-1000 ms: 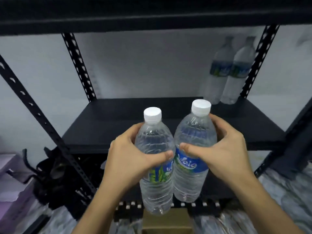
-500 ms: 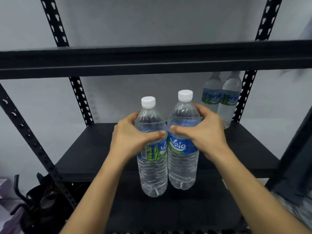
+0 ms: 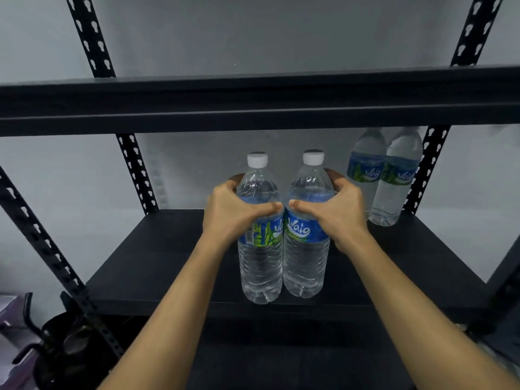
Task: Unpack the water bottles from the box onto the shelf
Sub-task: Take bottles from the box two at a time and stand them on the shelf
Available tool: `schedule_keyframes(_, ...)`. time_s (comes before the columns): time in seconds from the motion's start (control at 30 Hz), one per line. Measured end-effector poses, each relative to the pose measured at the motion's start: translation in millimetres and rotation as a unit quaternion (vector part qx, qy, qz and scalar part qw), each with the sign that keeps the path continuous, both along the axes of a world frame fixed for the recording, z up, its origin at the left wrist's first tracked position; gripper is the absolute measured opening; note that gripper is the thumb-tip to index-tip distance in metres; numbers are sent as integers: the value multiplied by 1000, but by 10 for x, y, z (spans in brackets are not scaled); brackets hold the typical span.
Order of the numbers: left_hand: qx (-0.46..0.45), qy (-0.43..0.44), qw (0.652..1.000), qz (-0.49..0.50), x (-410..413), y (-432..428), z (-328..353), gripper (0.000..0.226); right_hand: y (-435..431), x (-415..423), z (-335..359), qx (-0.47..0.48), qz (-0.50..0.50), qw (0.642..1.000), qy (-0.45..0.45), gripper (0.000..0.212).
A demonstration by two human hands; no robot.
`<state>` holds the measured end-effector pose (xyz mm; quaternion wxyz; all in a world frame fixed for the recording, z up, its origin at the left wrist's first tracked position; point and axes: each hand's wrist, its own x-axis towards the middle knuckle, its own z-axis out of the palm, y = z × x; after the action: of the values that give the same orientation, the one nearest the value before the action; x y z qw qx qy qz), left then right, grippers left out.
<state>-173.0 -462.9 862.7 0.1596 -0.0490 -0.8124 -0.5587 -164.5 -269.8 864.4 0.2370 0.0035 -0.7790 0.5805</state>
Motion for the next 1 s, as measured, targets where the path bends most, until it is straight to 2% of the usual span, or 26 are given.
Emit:
schedule_keyframes(0.2,-6,-4,1000,-14,-162,-29,-24,68,34,-134,-86,2,18,1000,-8,58)
schedule_keyframes(0.33,-16,-11,1000,-16,-131,-21,-49,63,33,-132,-201,14,27,999,-16,85)
schedule_keyframes(0.47,-32,7,999,5,-65,-2,-173,84,49,-78,-312,25,29,999,22,104)
schedule_keyframes(0.53,-12,30,999,12,3,-8,-290,83,80,-27,-427,27,26,999,31,109)
schedule_keyframes(0.63,46,60,997,-9,116,1,-640,89,138,61,-800,-14,41,999,26,109)
schedule_keyframes(0.8,100,29,994,-31,233,98,-1442,94,126,222,-1436,-35,62,997,-6,94)
schedule_keyframes(1.0,109,-5,994,-22,196,118,-1797,87,70,191,-1675,-39,81,996,-14,96)
